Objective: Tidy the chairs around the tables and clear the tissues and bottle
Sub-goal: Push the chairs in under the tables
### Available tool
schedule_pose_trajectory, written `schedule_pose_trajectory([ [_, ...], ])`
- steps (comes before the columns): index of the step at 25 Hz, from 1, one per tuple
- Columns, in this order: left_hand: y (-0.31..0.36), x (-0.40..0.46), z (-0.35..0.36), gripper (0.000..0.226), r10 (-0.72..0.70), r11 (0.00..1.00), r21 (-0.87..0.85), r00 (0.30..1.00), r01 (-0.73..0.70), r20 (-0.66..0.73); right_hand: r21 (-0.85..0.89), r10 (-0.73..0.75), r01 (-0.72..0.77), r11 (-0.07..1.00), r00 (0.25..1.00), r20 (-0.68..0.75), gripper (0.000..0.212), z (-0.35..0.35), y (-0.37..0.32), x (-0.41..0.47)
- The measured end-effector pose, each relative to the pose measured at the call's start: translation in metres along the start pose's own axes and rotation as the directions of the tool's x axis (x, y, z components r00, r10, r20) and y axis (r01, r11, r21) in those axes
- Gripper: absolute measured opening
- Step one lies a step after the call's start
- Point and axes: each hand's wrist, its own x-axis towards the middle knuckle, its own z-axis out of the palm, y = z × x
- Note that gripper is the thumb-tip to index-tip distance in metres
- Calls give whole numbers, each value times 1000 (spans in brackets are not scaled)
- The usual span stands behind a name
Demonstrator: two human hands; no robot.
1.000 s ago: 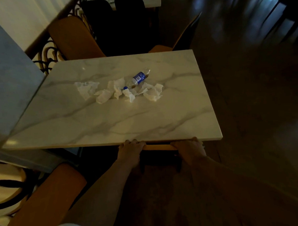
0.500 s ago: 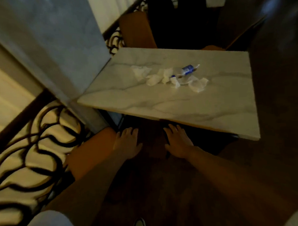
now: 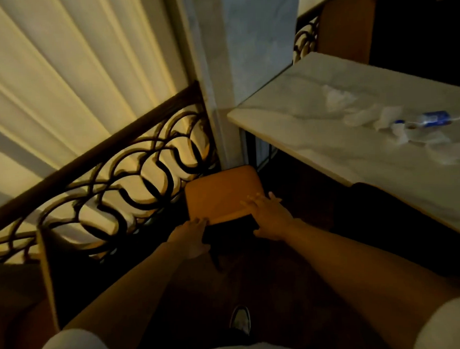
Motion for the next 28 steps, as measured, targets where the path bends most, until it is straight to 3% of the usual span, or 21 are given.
schedule_pose_trajectory([
  [5,-31,26,8,71,107,994,-36,994,-106,26,-19,92,-90,996,984,154,93,6,-12,41],
  [9,-35,46,11,58,187,982,-25,982,-187,1,-32,101,-97,995,977,188,41,12,-14,61],
  [10,-35,50,10,58,195,981,-11,981,-195,-21,-14,91,-90,996,981,170,36,13,-12,63],
  [13,-33,50,13,58,193,981,-11,979,-194,-66,11,33,-36,999,980,196,54,13,-8,63],
  [16,-33,46,17,60,155,984,-80,986,-159,-53,100,30,-54,993,972,232,24,6,-9,58],
  [20,-23,34,20,59,148,984,-98,989,-145,19,79,42,-60,995,975,218,21,10,-12,43],
  [28,26,12,21,53,256,964,-81,966,-253,33,91,53,-73,993,976,212,22,25,6,-10],
])
